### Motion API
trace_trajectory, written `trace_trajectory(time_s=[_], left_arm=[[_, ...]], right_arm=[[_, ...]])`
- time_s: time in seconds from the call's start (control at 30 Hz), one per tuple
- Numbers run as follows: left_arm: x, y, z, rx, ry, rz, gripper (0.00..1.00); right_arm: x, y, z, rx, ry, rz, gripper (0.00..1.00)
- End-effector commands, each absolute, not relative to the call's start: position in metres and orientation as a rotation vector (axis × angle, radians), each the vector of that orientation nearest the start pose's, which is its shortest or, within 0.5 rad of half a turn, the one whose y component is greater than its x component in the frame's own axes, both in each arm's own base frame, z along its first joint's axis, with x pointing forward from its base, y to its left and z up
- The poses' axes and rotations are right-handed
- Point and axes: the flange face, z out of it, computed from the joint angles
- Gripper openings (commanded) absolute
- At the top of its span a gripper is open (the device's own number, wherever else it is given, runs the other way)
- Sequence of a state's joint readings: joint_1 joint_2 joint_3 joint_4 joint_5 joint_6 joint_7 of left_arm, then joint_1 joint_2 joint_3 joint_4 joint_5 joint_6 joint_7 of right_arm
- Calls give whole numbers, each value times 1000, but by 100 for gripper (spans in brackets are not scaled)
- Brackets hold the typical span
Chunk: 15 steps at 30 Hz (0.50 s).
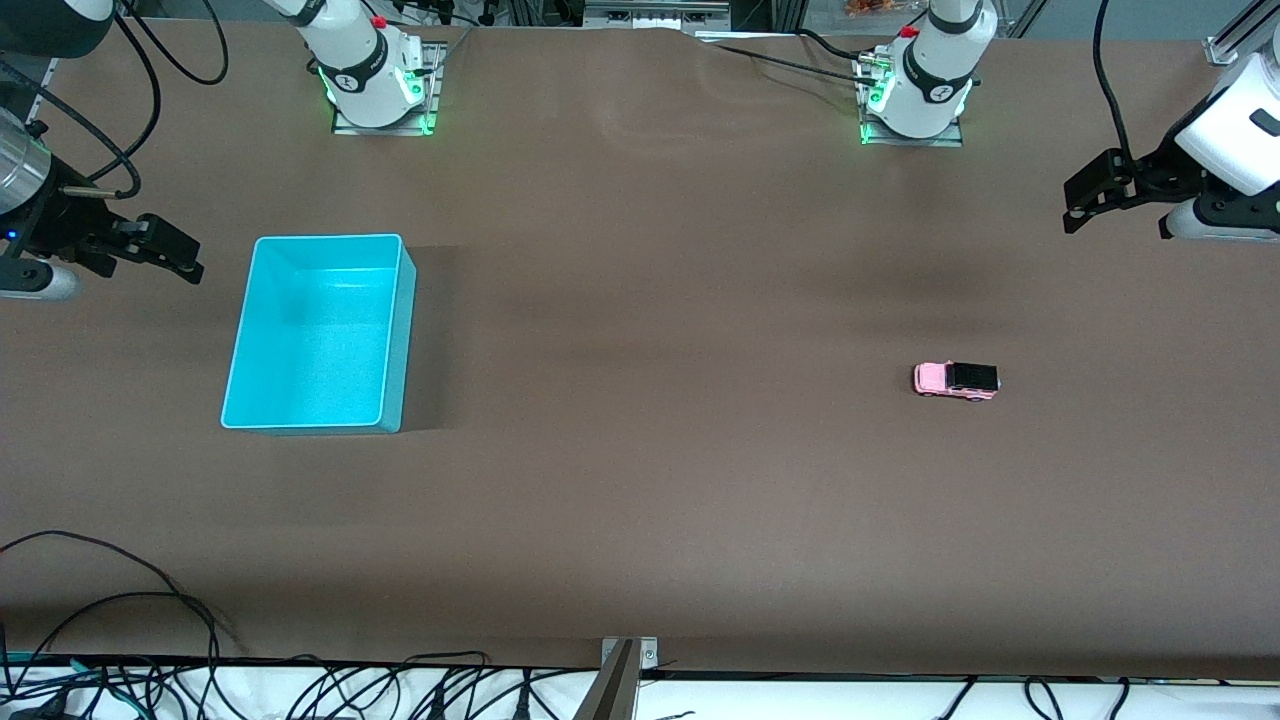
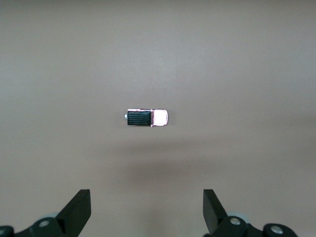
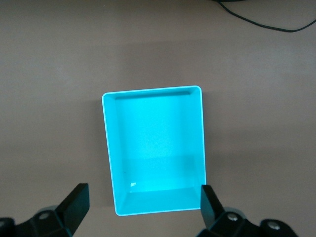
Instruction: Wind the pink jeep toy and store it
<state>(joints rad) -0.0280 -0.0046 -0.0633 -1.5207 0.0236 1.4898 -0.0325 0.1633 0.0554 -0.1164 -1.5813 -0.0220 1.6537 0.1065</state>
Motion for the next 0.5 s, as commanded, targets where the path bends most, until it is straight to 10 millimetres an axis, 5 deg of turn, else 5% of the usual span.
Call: trace_trajectory(time_s=[0.0,0.47], left_arm=[[543,-48,646,-3133,86,59,100],[542,-49,647,-3132,91,69,100]], right_arm=[[572,30,603,-3179,102,1,100],[573,28,604,-3180,85,-3,100]])
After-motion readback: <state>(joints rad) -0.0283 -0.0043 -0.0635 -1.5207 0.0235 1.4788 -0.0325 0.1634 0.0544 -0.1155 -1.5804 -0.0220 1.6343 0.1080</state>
